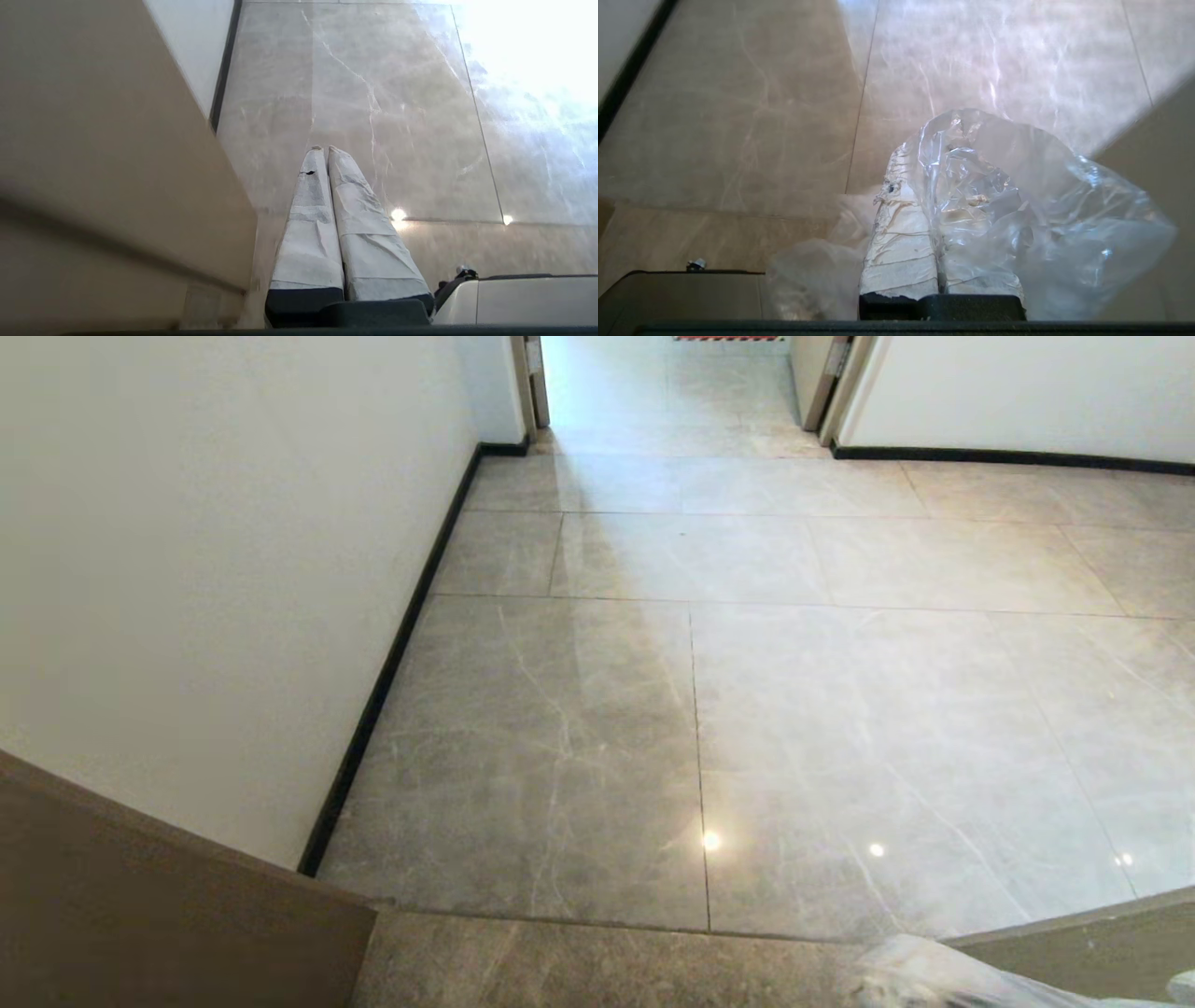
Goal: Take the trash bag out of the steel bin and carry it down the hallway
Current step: Put the trash bag at the door
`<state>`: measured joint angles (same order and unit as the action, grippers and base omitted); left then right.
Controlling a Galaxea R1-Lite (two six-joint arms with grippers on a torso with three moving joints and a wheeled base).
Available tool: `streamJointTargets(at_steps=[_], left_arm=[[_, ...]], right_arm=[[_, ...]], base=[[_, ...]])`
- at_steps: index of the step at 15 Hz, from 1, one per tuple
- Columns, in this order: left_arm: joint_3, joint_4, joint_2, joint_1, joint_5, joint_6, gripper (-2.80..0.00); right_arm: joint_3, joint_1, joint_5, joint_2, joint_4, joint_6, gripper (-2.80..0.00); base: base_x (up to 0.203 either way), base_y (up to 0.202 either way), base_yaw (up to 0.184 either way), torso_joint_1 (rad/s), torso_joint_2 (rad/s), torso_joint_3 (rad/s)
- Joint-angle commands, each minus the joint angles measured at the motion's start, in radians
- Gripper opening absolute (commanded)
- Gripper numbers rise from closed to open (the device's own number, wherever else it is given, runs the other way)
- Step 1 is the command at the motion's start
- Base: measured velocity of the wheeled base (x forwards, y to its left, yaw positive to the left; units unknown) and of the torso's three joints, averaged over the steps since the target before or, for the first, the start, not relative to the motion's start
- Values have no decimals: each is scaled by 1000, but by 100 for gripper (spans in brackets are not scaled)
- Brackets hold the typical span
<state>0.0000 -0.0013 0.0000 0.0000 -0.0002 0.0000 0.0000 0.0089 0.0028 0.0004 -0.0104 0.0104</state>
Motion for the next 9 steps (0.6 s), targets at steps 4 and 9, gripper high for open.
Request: streamJointTargets(at_steps=[4, 9], left_arm=[[0, 0, 0, 0, 0, 0, -280], [0, 0, 0, 0, 0, 0, -280]], right_arm=[[2, 0, 0, 1, 0, 0, -280], [2, 0, 0, 1, 0, 0, -280]], base=[[194, 0, 0, 2, 3, 0], [191, 0, 0, 4, 3, 2]])
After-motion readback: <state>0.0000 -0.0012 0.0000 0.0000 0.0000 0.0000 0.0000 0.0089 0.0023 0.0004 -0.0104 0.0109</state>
